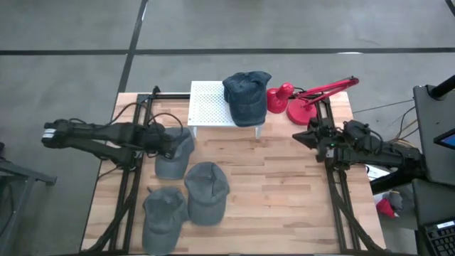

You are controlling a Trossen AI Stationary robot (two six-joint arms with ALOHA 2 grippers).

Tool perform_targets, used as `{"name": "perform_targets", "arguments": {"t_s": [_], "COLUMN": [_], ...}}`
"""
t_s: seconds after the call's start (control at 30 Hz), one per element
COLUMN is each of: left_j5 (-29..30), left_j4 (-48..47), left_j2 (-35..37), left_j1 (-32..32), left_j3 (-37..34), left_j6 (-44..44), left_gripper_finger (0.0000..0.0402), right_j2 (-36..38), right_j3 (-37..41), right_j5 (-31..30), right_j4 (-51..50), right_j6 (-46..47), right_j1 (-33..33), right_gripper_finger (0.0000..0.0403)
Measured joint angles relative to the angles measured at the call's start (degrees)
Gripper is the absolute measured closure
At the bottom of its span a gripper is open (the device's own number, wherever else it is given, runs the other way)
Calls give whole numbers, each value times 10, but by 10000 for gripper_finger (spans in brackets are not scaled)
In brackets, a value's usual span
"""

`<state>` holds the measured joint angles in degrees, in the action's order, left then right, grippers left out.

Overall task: Pick & Place hat
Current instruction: Put the top gray cap on the shelf

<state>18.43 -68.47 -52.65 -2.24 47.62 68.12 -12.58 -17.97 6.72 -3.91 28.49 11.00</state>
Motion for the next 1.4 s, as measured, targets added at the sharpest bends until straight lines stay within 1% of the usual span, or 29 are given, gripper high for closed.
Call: {"name": "perform_targets", "arguments": {"t_s": [0.13,0.37,0.5,0.7,0.93,1.1,1.4], "left_j5": [-5,-6,-6,-6,-6,-6,-6], "left_j4": [-11,-16,-15,-16,-15,-15,-14], "left_j2": [-5,-7,-7,-7,-7,-7,-7], "left_j1": [0,0,0,0,0,0,0], "left_j3": [0,0,0,0,0,0,0], "left_j6": [1,1,1,-3,-4,-5,-4], "left_gripper_finger": [303,303,303,303,303,303,303], "right_j2": [45,85,96,95,96,96,92], "right_j3": [16,52,72,100,125,133,154], "right_j5": [64,73,69,9,6,5,6], "right_j4": [0,0,0,0,0,-1,-1], "right_j6": [0,-42,-79,-99,-115,-155,-149], "right_j1": [0,0,0,0,0,0,0], "right_gripper_finger": [394,394,394,394,394,394,394]}}
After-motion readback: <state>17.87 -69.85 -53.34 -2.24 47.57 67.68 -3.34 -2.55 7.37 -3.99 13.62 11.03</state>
